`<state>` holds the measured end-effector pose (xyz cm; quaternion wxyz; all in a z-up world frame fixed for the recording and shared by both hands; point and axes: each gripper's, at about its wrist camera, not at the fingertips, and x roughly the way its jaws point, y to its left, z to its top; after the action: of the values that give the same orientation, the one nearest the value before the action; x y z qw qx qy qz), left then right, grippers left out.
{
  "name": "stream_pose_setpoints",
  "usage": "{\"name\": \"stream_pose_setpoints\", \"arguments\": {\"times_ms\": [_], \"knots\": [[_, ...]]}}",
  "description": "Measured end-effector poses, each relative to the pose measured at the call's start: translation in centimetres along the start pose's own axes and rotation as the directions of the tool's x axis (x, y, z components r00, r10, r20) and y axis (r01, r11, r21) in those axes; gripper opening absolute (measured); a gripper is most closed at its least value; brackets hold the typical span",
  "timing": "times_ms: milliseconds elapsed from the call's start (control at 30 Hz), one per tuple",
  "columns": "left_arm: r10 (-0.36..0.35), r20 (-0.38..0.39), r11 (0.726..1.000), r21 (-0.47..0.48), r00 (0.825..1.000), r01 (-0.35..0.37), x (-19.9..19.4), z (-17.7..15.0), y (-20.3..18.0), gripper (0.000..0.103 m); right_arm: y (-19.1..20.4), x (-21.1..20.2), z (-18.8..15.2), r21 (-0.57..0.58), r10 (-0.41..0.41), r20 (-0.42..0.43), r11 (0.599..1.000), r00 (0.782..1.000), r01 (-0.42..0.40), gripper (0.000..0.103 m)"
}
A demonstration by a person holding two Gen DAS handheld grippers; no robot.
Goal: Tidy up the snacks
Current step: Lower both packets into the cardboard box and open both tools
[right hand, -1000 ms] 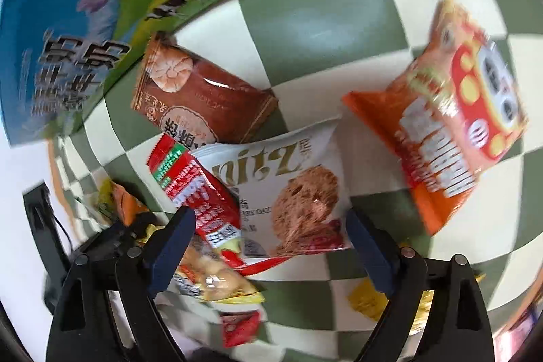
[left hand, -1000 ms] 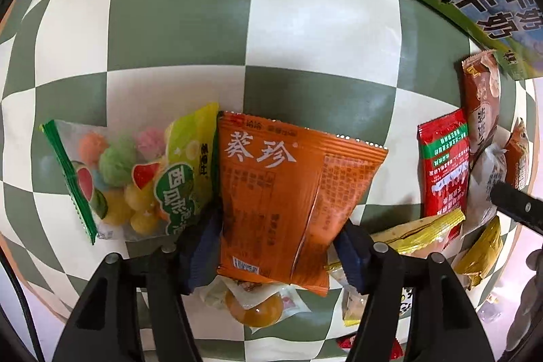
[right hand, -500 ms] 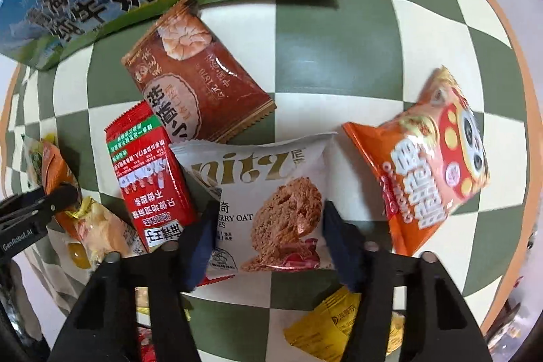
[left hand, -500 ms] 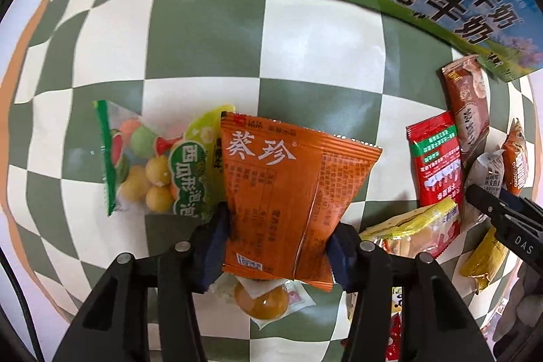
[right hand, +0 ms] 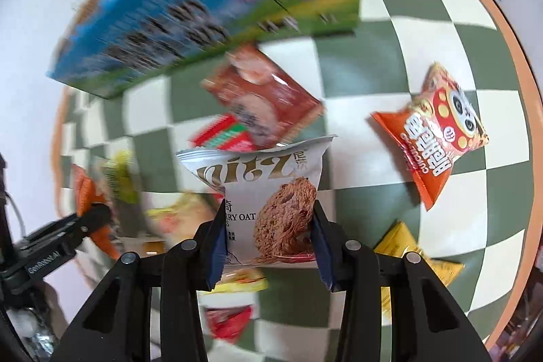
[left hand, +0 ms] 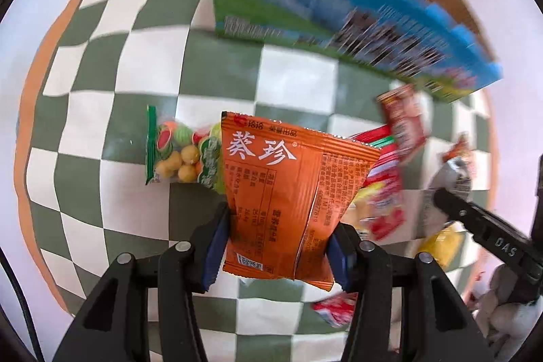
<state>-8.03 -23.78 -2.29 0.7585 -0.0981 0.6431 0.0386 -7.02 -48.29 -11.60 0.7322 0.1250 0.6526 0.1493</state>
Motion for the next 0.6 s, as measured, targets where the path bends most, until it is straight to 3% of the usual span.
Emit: {"name": "stream_pose_setpoints", "arguments": {"times_ms": [100,300,467,600], "knots": [[-0.055,0.046,0.998,0.008,0.997,0.055,-3.6,1.0,-0.6,0.049,1.3,-3.8,1.1,-0.005,0.063,0.049,0.998,0.997,-0.063,0.046],[-0.150,0.127,0.987,0.072,0.980,0.142,-7.9,7.4,-2.6,0.049,4.4,-10.3,7.0,-0.028,0.132,0.167,0.991,0.977,-0.129,0.046],[-0.104,0.191,0.988,0.133,0.976,0.080,-9.4,13.7,-5.7,0.049,6.4,-12.3,13.2,-0.043,0.091,0.240,0.996,0.967,-0.083,0.046],[-0.039,0.135,0.990,0.143,0.990,0.020,-6.4,18.6,-6.7,0.050,6.4,-10.4,19.6,-0.029,0.023,0.231,0.999,0.973,-0.016,0.046]]}}
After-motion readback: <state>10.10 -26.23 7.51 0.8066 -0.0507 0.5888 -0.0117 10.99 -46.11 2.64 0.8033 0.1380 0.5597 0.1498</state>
